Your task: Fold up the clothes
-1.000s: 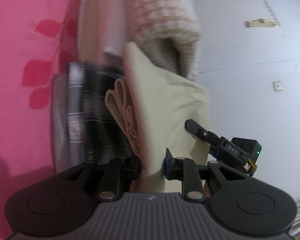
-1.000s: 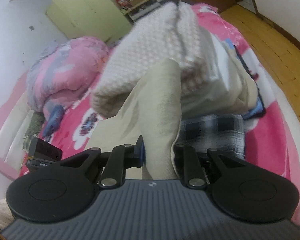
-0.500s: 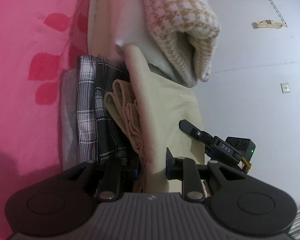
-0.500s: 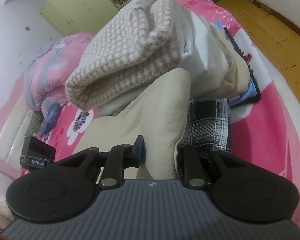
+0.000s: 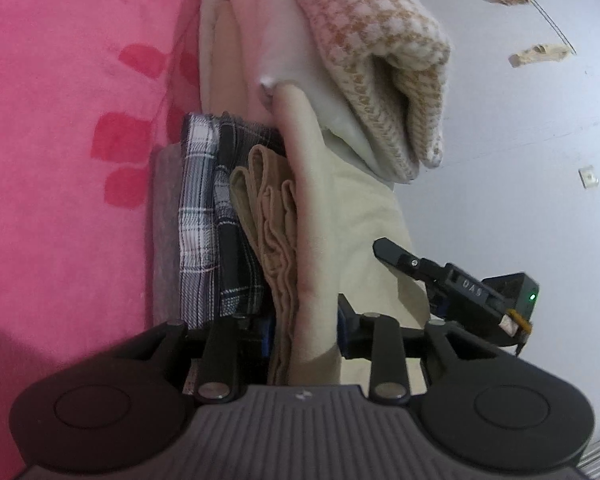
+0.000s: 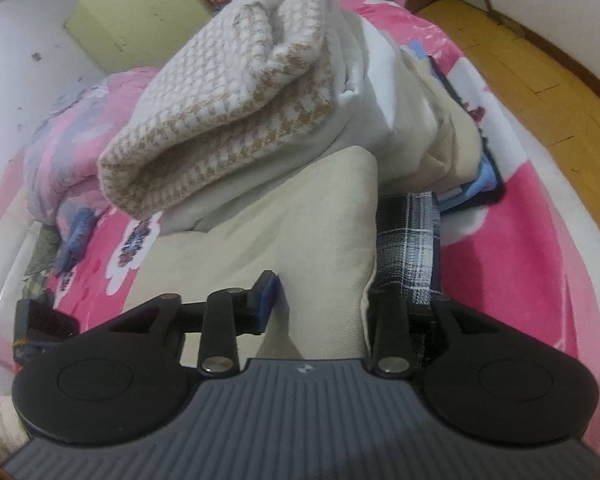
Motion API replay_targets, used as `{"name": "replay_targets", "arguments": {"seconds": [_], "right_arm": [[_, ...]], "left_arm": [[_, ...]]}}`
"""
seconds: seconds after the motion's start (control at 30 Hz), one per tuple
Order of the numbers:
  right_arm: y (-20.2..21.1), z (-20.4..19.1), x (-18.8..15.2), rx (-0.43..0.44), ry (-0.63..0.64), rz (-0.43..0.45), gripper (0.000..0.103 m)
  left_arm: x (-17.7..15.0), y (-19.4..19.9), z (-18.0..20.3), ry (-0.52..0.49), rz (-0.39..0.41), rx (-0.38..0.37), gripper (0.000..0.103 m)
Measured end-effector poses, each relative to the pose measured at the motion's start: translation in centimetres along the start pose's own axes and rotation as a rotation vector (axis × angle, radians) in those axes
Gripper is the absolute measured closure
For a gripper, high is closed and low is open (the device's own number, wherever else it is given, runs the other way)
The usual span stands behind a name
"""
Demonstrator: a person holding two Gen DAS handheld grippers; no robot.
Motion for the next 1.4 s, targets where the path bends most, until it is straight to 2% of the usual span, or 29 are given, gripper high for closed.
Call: {"name": "replay_targets", "arguments": {"seconds": [0.07, 0.1, 0.13, 0.2, 0.23, 0.27, 0.3, 0.37, 0.47, 0.57, 0.67, 0.8, 0.83, 0.93, 1.0, 1.03, 1.23, 1.33, 1.4], "right_arm": [[0.8, 0.0, 0.2, -0.050, -0.012, 0.023, 0.057], [1.7, 0.1, 0.5, -0.099, -0.010, 0.054, 0.053], [2.6, 0.1, 0.8, -0.147, -0.007, 0.089, 0.046], [4.9, -0.1, 1.5, -0.224, 0.008, 0.178, 0.044], [5.9, -0.5, 1.8, -0.223, 0.025, 0.216, 0.044], [6.7, -1.1, 2.0, -0.228, 0.048, 0.253, 0.047], [7.1, -2.0, 2.2, -0.252, 0.088, 0.286, 0.050], [7.2, -3.5, 2.6, -0.287, 0.155, 0.311, 0.068], [4.6, -5.2, 2.9, -0.287, 0.227, 0.278, 0.074], [1.2, -5.4, 2.8, -0.311, 0.279, 0.209, 0.076], [-2.1, -3.6, 2.4, -0.350, 0.277, 0.125, 0.079], [-2.8, -3.1, 2.4, -0.336, 0.272, 0.116, 0.079], [-2.4, -3.2, 2.2, -0.334, 0.272, 0.126, 0.079], [1.3, -4.7, 0.0, -0.335, 0.282, 0.228, 0.079], [3.9, -5.6, -1.5, -0.335, 0.288, 0.296, 0.076], [5.2, -6.1, -2.3, -0.335, 0.290, 0.330, 0.076], [13.0, -9.1, -6.9, -0.334, 0.307, 0.534, 0.075], [16.4, -10.4, -9.3, -0.335, 0.313, 0.632, 0.072], [15.0, -10.4, -10.8, -0.357, 0.310, 0.671, 0.069]], "left_arm": [[0.2, 0.7, 0.2, -0.012, 0.006, 0.010, 0.070], [0.3, 1.4, 0.6, -0.041, 0.023, 0.025, 0.069], [0.5, 2.2, 1.2, -0.092, 0.051, 0.050, 0.068], [1.0, 4.1, 3.1, -0.259, 0.149, 0.130, 0.064], [1.2, 4.9, 4.2, -0.360, 0.207, 0.172, 0.064], [1.3, 5.2, 5.5, -0.476, 0.256, 0.221, 0.063], [1.4, 4.7, 6.6, -0.556, 0.266, 0.248, 0.063], [1.7, 3.0, 8.2, -0.652, 0.252, 0.265, 0.063], [1.6, 1.7, 7.7, -0.662, 0.198, 0.263, 0.062], [1.7, -1.5, 5.0, -0.633, 0.090, 0.363, 0.066], [0.9, -1.2, 3.7, -0.631, 0.092, 0.360, 0.066], [1.6, -1.6, 2.6, -0.580, 0.094, 0.335, 0.064], [1.3, -1.3, 3.0, -0.596, 0.088, 0.321, 0.064], [-0.1, 0.1, 4.9, -0.678, 0.065, 0.275, 0.062], [-1.0, 1.1, 6.2, -0.733, 0.049, 0.243, 0.051], [-1.5, 1.6, 6.8, -0.760, 0.041, 0.227, 0.049], [-4.5, 4.5, 10.7, -0.921, -0.007, 0.131, 0.045], [-7.8, 3.2, 10.4, -1.036, -0.089, 0.153, 0.043], [-9.6, 2.5, 9.6, -1.097, -0.128, 0.174, 0.042]]}}
Point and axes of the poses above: each gripper's, at about its wrist camera, not at the fingertips, and y roughly against the way its jaws point, z to its right, x to its top, the point moved 6 cm from there along -y, roughly the way its jaws point, and after that the axes turned 11 degrees about -x, right-handed, at the moved point
